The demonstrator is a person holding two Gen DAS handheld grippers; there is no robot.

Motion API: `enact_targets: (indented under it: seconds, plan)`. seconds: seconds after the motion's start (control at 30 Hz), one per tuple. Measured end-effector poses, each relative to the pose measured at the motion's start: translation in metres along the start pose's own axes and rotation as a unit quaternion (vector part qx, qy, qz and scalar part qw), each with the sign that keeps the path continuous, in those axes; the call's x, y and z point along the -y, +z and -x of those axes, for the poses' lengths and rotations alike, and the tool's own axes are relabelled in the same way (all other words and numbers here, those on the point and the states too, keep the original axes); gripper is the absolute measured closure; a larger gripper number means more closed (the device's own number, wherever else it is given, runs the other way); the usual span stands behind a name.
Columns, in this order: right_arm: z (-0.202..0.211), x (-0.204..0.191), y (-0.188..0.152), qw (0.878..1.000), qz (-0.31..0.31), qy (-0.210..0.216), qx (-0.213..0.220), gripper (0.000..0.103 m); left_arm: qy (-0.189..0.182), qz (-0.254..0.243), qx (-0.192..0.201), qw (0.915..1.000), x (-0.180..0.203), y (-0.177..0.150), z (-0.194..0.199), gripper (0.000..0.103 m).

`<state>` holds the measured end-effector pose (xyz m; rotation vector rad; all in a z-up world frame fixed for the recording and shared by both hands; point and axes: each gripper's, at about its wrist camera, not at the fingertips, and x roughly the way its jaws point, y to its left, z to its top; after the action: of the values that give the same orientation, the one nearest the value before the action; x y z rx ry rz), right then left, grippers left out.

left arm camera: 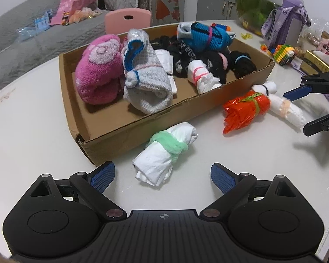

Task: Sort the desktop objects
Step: 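Grasp the white green-tied sock with the left gripper while the right gripper grasps the white peach-tied sock, then carry both held socks over the box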

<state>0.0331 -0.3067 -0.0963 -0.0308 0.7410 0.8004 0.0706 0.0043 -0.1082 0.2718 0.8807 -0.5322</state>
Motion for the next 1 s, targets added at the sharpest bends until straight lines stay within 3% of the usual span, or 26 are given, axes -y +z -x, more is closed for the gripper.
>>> enact_targets:
  seconds: [0.27, 0.53, 0.63, 0.73, 0.8, 0.87, 1.0]
  plan:
    - [-0.005, 0.001, -0.003, 1.0, 0.004, -0.001, 0.004, 0.026, 0.0, 0.0, 0.005, 1.0, 0.004, 0.004, -0.008, 0.0]
    - [-0.003, -0.003, -0.004, 1.0, 0.018, -0.004, 0.007, 0.032, -0.009, -0.012, 0.009, 0.9999, 0.018, 0.008, -0.009, 0.005]
    - [-0.002, -0.005, -0.005, 1.0, 0.024, -0.005, 0.006, 0.035, -0.014, -0.016, 0.014, 0.9997, 0.022, 0.008, -0.007, 0.015]
    - [-0.002, -0.006, -0.004, 1.0, 0.025, 0.0, 0.005, 0.047, -0.017, -0.022, 0.019, 0.9994, 0.027, 0.009, -0.004, 0.031]
    - [-0.002, -0.006, -0.004, 1.0, 0.021, 0.01, 0.003, 0.062, -0.021, -0.026, 0.023, 0.9992, 0.031, 0.01, -0.001, 0.059]
    - [-0.003, -0.007, -0.005, 1.0, 0.019, 0.02, 0.001, 0.07, -0.02, -0.029, 0.023, 0.9991, 0.036, 0.01, -0.001, 0.067]
    - [-0.004, -0.009, -0.004, 1.0, 0.017, 0.025, 0.0, 0.073, -0.01, -0.034, 0.028, 0.999, 0.043, 0.008, 0.0, 0.071]
